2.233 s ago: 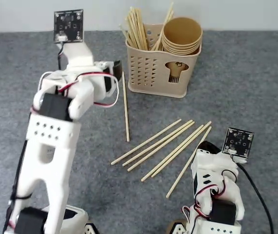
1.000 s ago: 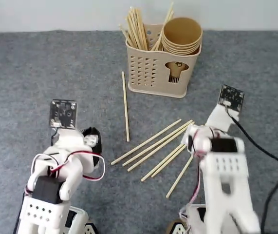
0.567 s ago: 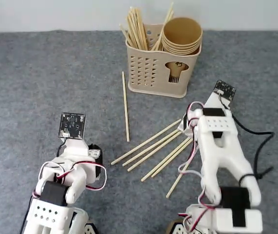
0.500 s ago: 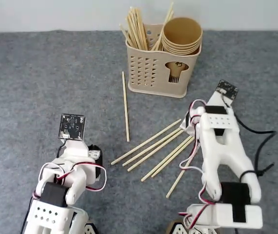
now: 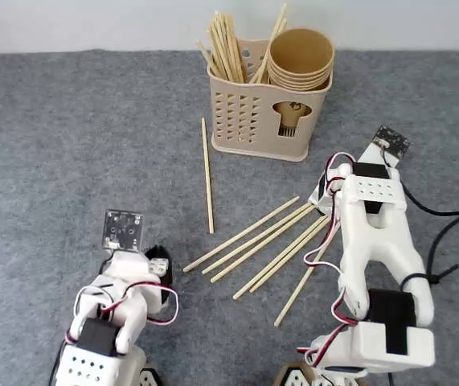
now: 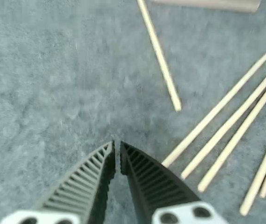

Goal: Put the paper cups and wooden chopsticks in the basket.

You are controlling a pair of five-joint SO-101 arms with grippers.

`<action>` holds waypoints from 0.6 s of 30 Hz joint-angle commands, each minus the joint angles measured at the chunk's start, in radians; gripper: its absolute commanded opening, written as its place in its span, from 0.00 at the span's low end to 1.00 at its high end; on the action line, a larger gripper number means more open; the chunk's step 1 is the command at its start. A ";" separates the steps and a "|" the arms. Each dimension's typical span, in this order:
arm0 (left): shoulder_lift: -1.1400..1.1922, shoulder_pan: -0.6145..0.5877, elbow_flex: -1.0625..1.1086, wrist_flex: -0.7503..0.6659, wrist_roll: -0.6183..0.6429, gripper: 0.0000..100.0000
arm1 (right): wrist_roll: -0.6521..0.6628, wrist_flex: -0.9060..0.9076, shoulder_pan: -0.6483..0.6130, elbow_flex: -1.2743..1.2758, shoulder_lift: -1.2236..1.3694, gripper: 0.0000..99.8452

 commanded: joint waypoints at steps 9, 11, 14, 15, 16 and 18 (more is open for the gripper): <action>-0.158 -0.003 0.012 0.078 -0.008 0.02 | -0.052 -0.033 -0.038 -0.135 0.202 0.26; -0.158 -0.003 0.012 0.078 -0.008 0.02 | -0.052 -0.030 -0.042 -0.170 0.268 0.22; -0.158 -0.003 0.012 0.078 -0.008 0.02 | -0.048 -0.030 -0.041 -0.212 0.343 0.13; -0.158 -0.003 0.012 0.080 -0.008 0.02 | -0.048 -0.027 -0.038 -0.224 0.357 0.10; -0.158 -0.003 0.012 0.080 -0.008 0.02 | -0.046 -0.025 -0.038 -0.232 0.363 0.07; -0.158 -0.003 0.012 0.080 -0.008 0.02 | -0.038 0.005 -0.038 -0.241 0.361 0.00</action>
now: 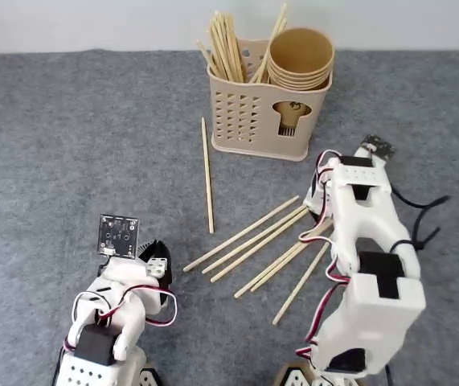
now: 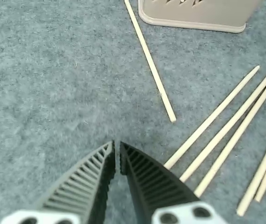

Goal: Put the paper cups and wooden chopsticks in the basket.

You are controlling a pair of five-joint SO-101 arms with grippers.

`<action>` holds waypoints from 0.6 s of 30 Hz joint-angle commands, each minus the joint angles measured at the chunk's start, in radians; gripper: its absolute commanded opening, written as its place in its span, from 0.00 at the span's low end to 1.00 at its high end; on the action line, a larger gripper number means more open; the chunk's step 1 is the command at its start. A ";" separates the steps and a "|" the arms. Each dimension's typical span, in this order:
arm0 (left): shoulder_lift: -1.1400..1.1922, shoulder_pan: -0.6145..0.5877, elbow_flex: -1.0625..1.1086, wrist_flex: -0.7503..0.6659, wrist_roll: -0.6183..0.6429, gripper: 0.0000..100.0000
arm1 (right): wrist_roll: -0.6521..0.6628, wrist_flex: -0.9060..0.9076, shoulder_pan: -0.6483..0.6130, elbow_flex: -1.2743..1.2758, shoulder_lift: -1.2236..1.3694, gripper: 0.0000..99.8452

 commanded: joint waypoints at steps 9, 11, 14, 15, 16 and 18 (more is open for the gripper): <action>-0.015 -0.005 -0.010 0.008 -0.008 0.02 | 0.021 0.222 -0.024 -0.138 -0.099 0.01; -0.015 -0.005 -0.010 0.008 -0.008 0.02 | 0.023 0.254 -0.024 -0.138 -0.151 0.01; -0.015 -0.005 -0.010 0.008 -0.008 0.02 | 0.055 0.302 -0.024 -0.138 -0.243 0.01; -0.015 -0.005 -0.010 0.008 -0.008 0.02 | 0.078 0.318 -0.025 -0.138 -0.278 0.01; -0.015 -0.005 -0.010 0.008 -0.008 0.02 | 0.098 0.334 -0.025 -0.140 -0.314 0.01; -0.015 -0.005 -0.010 0.008 -0.008 0.02 | 0.127 0.357 -0.025 -0.143 -0.387 0.01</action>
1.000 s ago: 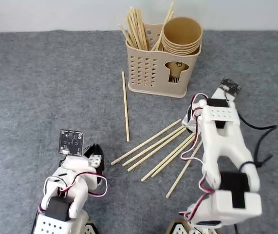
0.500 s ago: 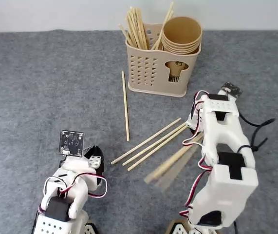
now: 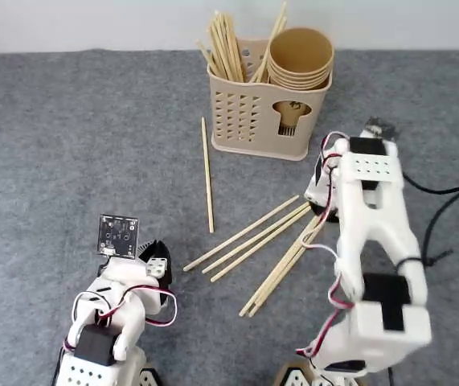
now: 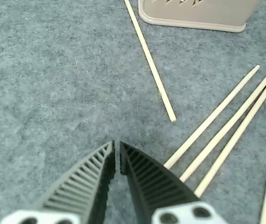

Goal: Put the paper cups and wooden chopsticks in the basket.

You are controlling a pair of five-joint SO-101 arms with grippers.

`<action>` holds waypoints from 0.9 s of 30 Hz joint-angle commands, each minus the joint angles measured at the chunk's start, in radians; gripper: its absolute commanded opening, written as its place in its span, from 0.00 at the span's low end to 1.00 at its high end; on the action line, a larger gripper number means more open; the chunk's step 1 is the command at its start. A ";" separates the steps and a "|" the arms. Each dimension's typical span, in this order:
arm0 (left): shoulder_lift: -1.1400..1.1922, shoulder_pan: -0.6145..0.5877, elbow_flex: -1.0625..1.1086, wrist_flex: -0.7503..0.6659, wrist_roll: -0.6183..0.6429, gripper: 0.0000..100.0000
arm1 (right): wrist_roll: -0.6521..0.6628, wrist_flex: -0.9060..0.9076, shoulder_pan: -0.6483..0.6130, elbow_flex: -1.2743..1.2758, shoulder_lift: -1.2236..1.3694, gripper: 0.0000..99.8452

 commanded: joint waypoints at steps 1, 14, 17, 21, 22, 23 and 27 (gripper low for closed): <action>-0.015 -0.005 -0.010 0.008 -0.008 0.02 | 0.063 0.045 -0.016 -0.051 -0.180 0.01; -0.015 -0.052 -0.010 0.006 -0.008 0.02 | 0.293 -0.018 -0.113 -0.180 -0.401 0.01; -0.015 -0.097 -0.010 0.003 -0.008 0.02 | 0.301 -0.018 -0.137 -0.310 -0.401 0.01; -0.015 -0.100 -0.010 0.003 -0.008 0.02 | 0.301 -0.061 -0.168 -0.477 -0.401 0.01; -0.015 -0.100 -0.010 0.003 -0.008 0.02 | 0.301 -0.090 -0.176 -0.503 -0.401 0.01; -0.015 -0.100 -0.010 0.003 -0.008 0.02 | 0.301 -0.130 -0.182 -0.525 -0.401 0.01; -0.015 -0.100 -0.010 0.003 -0.008 0.02 | 0.301 -0.338 -0.186 -0.569 -0.401 0.01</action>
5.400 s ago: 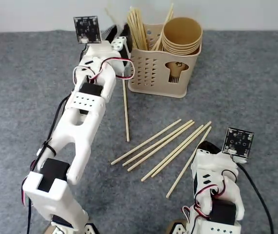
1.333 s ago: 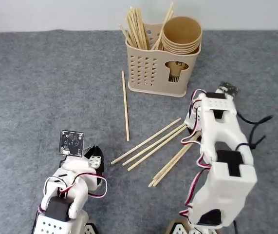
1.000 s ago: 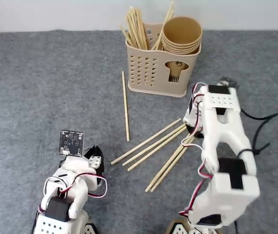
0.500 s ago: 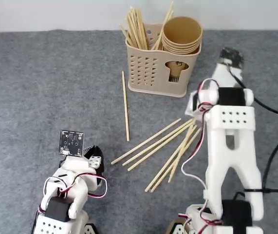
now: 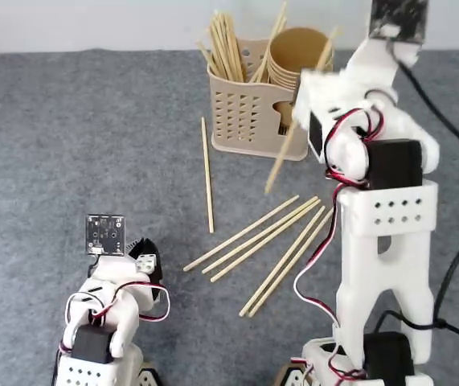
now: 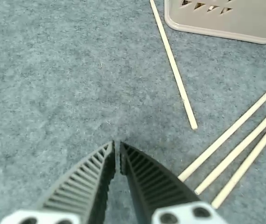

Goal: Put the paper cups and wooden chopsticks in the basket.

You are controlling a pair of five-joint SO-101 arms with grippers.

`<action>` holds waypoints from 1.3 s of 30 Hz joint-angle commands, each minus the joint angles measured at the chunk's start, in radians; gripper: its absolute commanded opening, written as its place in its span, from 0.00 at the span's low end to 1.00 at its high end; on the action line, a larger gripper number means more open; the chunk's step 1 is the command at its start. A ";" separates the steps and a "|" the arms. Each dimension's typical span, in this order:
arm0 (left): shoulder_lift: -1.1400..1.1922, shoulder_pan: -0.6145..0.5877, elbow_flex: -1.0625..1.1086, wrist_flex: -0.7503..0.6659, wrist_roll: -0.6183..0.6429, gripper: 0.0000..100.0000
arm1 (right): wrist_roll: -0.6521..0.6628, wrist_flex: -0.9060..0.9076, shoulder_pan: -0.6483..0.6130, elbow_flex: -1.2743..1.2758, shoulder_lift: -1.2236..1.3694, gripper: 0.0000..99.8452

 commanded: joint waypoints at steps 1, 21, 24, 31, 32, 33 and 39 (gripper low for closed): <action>-0.015 -0.008 -0.010 0.003 -0.008 0.02 | 0.015 -0.205 -0.005 -0.072 -0.050 0.01; -0.015 -0.008 -0.010 0.003 -0.008 0.02 | 0.161 -0.811 -0.030 -0.072 0.306 0.01; -0.015 -0.008 -0.010 0.003 -0.008 0.02 | 0.287 -0.776 -0.047 -0.072 0.338 0.08; -0.015 -0.011 -0.010 0.002 -0.008 0.02 | 0.276 -0.685 -0.074 -0.100 0.300 0.19; -0.015 -0.011 -0.010 0.002 -0.008 0.02 | 0.258 -0.668 -0.071 -0.101 0.280 0.19; -0.015 -0.011 -0.010 0.002 -0.008 0.02 | 0.242 -0.645 -0.071 -0.106 0.255 0.19; -0.015 -0.011 -0.010 0.002 -0.008 0.02 | 0.216 -0.352 -0.070 -0.107 0.105 0.19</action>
